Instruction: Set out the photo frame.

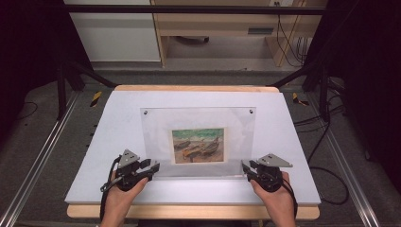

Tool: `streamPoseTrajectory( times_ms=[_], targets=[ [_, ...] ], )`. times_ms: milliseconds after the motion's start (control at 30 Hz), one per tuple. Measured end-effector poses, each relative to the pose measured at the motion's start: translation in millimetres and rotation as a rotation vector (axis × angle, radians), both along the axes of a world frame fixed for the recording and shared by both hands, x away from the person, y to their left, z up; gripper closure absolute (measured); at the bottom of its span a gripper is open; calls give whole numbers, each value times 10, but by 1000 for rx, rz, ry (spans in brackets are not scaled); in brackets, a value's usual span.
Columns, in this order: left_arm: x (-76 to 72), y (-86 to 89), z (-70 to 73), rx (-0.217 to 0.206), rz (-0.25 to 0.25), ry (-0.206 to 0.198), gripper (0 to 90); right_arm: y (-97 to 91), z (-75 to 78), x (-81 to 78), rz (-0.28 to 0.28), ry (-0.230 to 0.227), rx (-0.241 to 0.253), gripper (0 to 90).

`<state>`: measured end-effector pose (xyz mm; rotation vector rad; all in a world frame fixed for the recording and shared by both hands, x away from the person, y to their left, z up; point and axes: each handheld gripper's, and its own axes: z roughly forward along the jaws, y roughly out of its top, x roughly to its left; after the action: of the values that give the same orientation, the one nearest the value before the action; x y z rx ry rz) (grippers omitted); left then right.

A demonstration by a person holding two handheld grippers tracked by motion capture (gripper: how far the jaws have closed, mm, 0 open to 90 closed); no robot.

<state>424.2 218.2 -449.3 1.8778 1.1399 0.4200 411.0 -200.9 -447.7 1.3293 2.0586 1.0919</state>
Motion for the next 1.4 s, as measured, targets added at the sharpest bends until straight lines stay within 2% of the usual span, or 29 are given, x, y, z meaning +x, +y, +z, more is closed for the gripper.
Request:
streamPoseTrajectory(
  times_ms=[267, 533, 767, 1400],
  targets=[
    [1, 11, -7, 3, -11, 7, 550, -6, -16, -22, 7, -1, -15, 678],
    [-46, 12, -33, 24, -26, 21, 554, -6, -36, -73, 18, 25, -23, 683],
    [-50, 9, -47, 32, -33, 26, 551, -15, -54, -84, 33, 26, -37, 685],
    [-69, -13, -43, 77, -43, 8, 548, -24, -63, -90, 39, 34, -27, 679]
  ],
)
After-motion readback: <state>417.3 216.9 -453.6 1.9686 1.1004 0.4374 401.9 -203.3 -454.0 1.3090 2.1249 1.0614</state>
